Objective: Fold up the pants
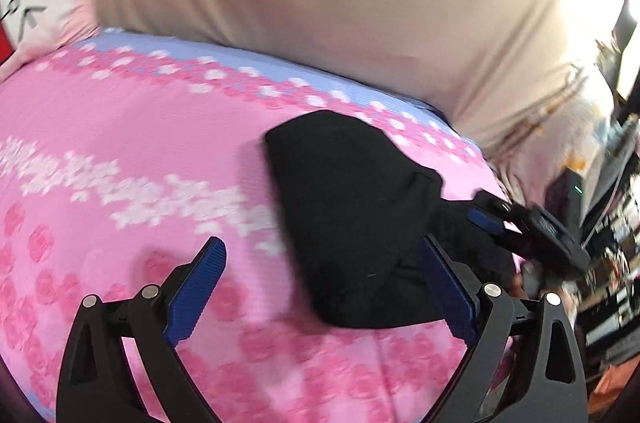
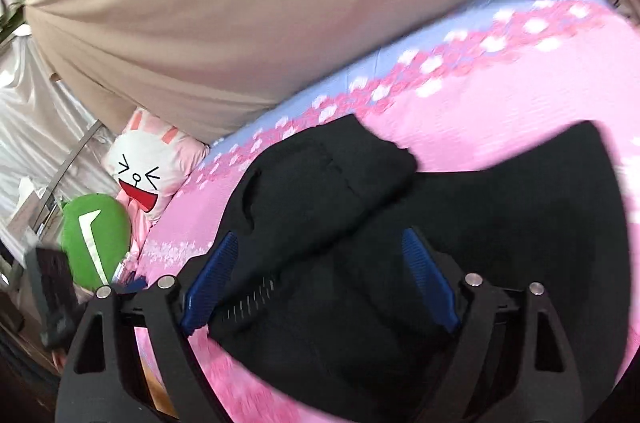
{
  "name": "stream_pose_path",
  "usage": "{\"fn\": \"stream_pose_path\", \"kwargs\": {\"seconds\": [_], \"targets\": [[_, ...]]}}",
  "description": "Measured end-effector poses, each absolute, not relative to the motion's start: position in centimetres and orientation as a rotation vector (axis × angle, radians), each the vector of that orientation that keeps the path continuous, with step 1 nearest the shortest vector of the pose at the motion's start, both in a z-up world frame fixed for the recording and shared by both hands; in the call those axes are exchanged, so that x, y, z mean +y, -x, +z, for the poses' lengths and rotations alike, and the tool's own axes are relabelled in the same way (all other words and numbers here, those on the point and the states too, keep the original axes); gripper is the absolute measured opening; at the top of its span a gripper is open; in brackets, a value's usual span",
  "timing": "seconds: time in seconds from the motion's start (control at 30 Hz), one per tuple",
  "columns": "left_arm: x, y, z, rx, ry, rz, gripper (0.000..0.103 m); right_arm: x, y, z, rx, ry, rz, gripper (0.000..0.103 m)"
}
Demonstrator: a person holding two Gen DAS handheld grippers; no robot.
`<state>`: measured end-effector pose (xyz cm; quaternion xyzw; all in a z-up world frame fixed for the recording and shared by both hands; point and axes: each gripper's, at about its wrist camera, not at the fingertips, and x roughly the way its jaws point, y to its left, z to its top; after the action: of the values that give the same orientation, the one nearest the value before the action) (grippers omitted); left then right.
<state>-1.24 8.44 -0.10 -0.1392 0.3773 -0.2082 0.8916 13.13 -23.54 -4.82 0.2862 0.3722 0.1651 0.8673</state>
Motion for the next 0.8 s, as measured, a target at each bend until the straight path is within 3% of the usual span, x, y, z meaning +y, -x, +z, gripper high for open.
{"fn": "stream_pose_path", "kwargs": {"seconds": [0.13,0.17,0.2,0.23,0.27,0.43,0.57,0.67,0.8], "targets": [[11.1,2.0,-1.2,0.778,0.314,-0.411,0.094,-22.0,-16.7,-6.8,0.821,-0.637,0.291,0.08],[11.5,1.8,-1.4,0.781,0.321,-0.413,0.094,-21.7,-17.5,-6.9,0.819,-0.645,0.272,0.075],[12.1,1.8,-1.8,0.786,0.334,-0.417,0.094,-21.4,-18.2,-6.9,0.827,-0.654,0.246,0.065],[12.1,1.6,-2.0,0.789,0.342,-0.416,0.094,-21.0,-18.8,-6.8,0.84,-0.651,0.221,0.033],[12.4,1.6,-2.2,0.792,0.351,-0.417,0.094,-20.6,-19.0,-6.3,0.832,-0.652,0.224,0.014],[12.9,1.6,-1.8,0.781,0.372,-0.424,0.094,-18.6,-14.4,2.0,0.615,-0.573,0.314,0.01],[12.0,1.8,-0.9,0.76,0.361,-0.456,0.094,-20.2,-5.8,8.2,0.407,-0.448,0.221,0.01],[10.1,1.5,-0.7,0.764,0.343,-0.505,0.094,-23.7,-1.1,6.6,0.416,-0.427,0.05,0.011],[5.8,-0.2,-1.6,0.835,0.355,-0.605,0.094,-28.4,-0.4,-3.2,0.694,-0.5,-0.13,0.015]]}}
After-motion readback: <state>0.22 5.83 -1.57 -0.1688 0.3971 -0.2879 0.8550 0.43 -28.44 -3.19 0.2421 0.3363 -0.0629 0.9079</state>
